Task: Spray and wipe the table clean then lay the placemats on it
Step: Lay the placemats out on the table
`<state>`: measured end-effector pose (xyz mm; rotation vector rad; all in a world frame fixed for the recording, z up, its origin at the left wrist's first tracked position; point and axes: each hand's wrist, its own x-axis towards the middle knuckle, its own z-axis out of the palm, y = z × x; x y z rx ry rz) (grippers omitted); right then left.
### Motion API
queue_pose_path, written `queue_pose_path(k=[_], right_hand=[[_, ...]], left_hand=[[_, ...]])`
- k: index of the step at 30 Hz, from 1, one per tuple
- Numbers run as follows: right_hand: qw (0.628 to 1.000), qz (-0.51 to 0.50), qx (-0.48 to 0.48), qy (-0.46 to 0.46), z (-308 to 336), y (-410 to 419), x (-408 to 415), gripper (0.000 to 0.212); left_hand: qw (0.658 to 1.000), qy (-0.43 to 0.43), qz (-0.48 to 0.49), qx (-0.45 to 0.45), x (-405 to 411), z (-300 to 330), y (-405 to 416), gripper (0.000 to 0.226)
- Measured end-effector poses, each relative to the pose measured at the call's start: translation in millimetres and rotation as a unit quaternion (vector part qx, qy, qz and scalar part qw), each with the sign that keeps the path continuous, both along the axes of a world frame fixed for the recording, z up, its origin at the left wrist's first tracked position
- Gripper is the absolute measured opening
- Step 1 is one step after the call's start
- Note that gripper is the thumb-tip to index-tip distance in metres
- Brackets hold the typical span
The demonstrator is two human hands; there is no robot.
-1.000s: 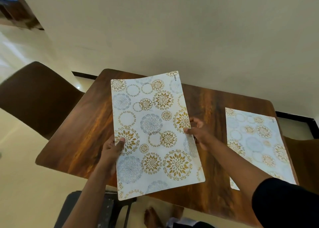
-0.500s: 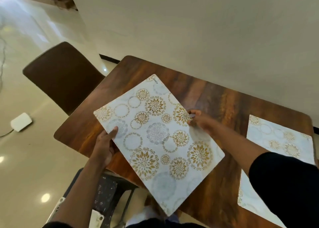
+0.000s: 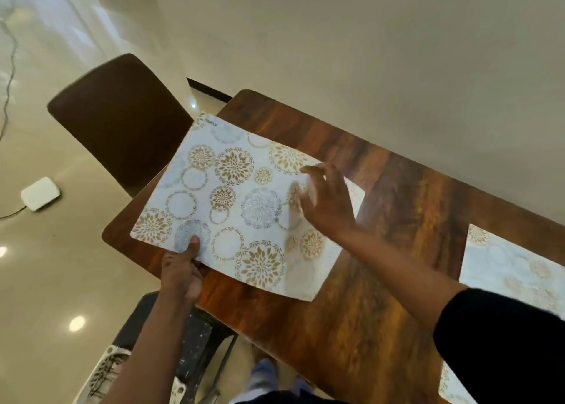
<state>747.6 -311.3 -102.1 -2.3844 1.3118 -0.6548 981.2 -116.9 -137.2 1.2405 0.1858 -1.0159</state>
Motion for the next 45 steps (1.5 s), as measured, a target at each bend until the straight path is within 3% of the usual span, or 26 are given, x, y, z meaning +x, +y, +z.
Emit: queue_pose_path(k=[2, 3, 5, 8, 10, 12, 16, 18, 22, 27, 31, 40, 45], right_hand=[[0.994, 0.071, -0.065, -0.059, 7, 34, 12, 0.039], [0.989, 0.115, -0.048, -0.075, 10, 52, 16, 0.029], [0.975, 0.18, 0.122, -0.042, 13, 89, 24, 0.029], [0.885, 0.188, 0.424, 0.039, -5, 130, 38, 0.062], [0.808, 0.113, 0.578, -0.022, -24, 138, 47, 0.063], [0.728, 0.012, 0.671, -0.14, -38, 131, 57, 0.058], [0.583, -0.164, 0.679, -0.414, -59, 96, 74, 0.051], [0.552, -0.235, 0.652, -0.464, -61, 76, 85, 0.046], [0.572, -0.321, 0.611, -0.442, -59, 38, 107, 0.037], [0.693, -0.332, 0.532, -0.354, -68, -11, 125, 0.065], [0.743, -0.312, 0.513, -0.296, -80, -45, 134, 0.064], [0.741, -0.297, 0.543, -0.262, -91, -103, 148, 0.058], [0.757, -0.302, 0.535, -0.223, -109, -125, 151, 0.056]], left_hand=[[0.999, 0.024, 0.032, -0.01, 6, -2, -7, 0.023], [0.999, 0.032, 0.041, -0.015, 8, -2, -11, 0.024], [0.997, 0.041, 0.06, -0.03, 14, -4, -19, 0.032], [0.994, 0.051, 0.086, -0.049, 20, -6, -29, 0.044], [0.992, 0.062, 0.104, -0.043, 24, -7, -33, 0.032], [0.991, 0.069, 0.114, -0.032, 26, -9, -36, 0.021], [0.985, 0.095, 0.139, -0.03, 29, -16, -35, 0.02], [0.981, 0.119, 0.152, -0.036, 30, -20, -34, 0.017], [0.976, 0.138, 0.158, -0.055, 28, -32, -33, 0.025], [0.972, 0.167, 0.157, -0.046, 19, -51, -29, 0.045], [0.971, 0.194, 0.132, -0.037, 8, -58, -29, 0.051], [0.978, 0.188, 0.088, -0.025, -12, -70, -57, 0.047], [0.969, 0.243, 0.038, 0.004, -20, -76, -66, 0.044]])
